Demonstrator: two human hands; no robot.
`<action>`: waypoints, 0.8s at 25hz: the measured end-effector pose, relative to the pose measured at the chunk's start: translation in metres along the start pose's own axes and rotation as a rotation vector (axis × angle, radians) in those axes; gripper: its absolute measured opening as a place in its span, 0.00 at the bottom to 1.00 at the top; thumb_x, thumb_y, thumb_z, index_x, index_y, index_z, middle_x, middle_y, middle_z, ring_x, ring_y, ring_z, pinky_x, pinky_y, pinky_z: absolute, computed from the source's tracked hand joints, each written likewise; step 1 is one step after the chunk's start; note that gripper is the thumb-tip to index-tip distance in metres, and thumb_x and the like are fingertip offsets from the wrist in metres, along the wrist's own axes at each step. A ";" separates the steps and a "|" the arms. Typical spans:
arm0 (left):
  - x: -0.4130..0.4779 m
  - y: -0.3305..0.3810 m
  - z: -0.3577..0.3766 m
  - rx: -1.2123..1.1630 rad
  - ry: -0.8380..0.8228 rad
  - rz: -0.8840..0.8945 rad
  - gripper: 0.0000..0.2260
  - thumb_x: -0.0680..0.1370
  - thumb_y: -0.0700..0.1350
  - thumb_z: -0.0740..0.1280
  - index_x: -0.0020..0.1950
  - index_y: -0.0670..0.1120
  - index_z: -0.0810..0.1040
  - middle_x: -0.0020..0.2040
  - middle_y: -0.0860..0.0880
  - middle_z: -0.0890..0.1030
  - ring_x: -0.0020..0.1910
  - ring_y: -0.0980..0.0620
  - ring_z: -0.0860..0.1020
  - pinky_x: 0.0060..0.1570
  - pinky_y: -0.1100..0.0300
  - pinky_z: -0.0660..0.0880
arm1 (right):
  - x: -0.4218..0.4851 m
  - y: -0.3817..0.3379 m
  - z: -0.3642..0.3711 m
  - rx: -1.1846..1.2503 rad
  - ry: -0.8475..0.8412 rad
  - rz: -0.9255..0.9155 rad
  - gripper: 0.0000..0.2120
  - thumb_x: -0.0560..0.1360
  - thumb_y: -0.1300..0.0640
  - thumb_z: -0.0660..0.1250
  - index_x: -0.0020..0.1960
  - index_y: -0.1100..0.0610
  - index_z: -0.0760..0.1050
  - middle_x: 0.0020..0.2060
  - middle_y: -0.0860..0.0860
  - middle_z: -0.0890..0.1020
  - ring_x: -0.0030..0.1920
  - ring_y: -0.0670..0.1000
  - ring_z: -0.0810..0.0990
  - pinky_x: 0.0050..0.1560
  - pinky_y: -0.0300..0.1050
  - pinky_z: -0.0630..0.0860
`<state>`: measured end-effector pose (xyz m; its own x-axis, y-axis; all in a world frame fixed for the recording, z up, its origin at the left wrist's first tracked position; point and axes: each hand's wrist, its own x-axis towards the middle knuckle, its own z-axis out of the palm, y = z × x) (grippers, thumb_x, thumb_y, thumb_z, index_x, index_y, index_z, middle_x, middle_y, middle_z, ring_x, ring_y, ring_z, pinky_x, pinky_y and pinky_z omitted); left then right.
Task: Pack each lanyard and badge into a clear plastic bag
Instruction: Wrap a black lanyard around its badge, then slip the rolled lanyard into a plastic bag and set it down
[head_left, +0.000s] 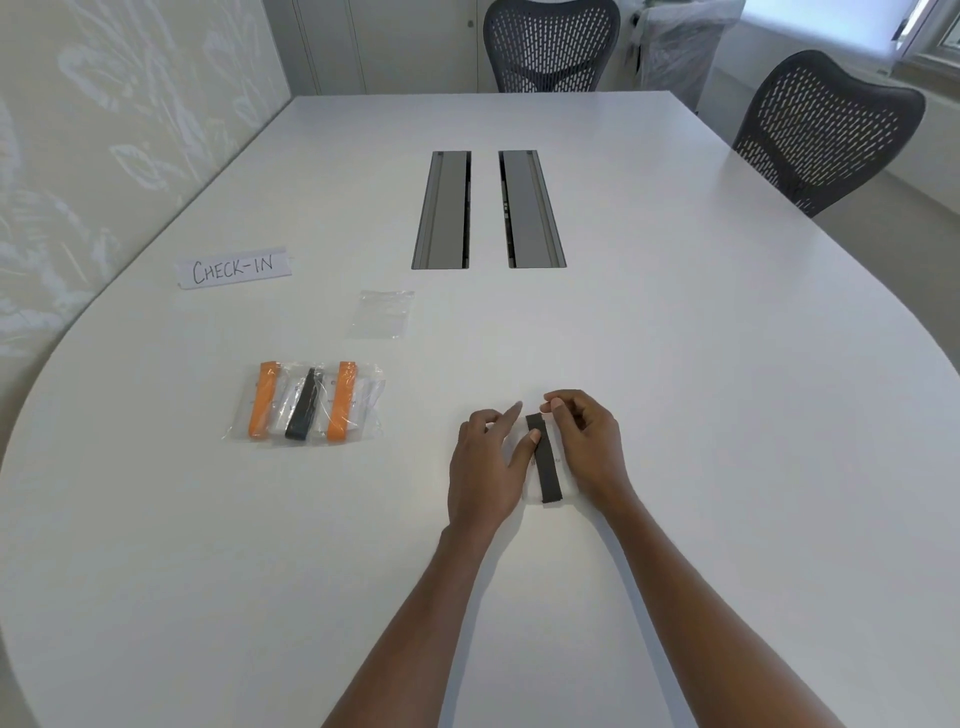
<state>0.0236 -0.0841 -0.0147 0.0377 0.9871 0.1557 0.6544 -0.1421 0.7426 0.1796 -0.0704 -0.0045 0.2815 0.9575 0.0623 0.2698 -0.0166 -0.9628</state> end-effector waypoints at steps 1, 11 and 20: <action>0.000 0.001 -0.001 -0.020 0.000 -0.010 0.21 0.85 0.59 0.62 0.77 0.57 0.74 0.67 0.55 0.75 0.68 0.57 0.71 0.62 0.61 0.72 | 0.000 -0.001 0.000 0.007 0.006 0.001 0.09 0.83 0.53 0.64 0.51 0.47 0.83 0.47 0.41 0.87 0.49 0.44 0.85 0.52 0.44 0.81; 0.021 -0.039 -0.058 0.133 0.084 0.059 0.14 0.85 0.41 0.65 0.69 0.40 0.80 0.69 0.44 0.79 0.70 0.44 0.76 0.71 0.48 0.74 | 0.008 -0.059 0.022 -0.355 0.144 -0.509 0.04 0.80 0.55 0.65 0.52 0.50 0.77 0.47 0.42 0.80 0.48 0.46 0.76 0.50 0.38 0.73; 0.030 -0.051 -0.050 0.397 0.067 -0.050 0.24 0.87 0.45 0.55 0.83 0.40 0.62 0.84 0.44 0.64 0.85 0.48 0.58 0.84 0.53 0.52 | 0.090 -0.079 0.162 -0.189 -0.230 -0.103 0.07 0.81 0.61 0.68 0.57 0.62 0.81 0.54 0.55 0.85 0.50 0.52 0.81 0.55 0.47 0.79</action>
<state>-0.0465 -0.0508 -0.0157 -0.0425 0.9832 0.1773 0.8956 -0.0412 0.4429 0.0345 0.0639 0.0341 0.0337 0.9966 0.0752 0.4588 0.0514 -0.8871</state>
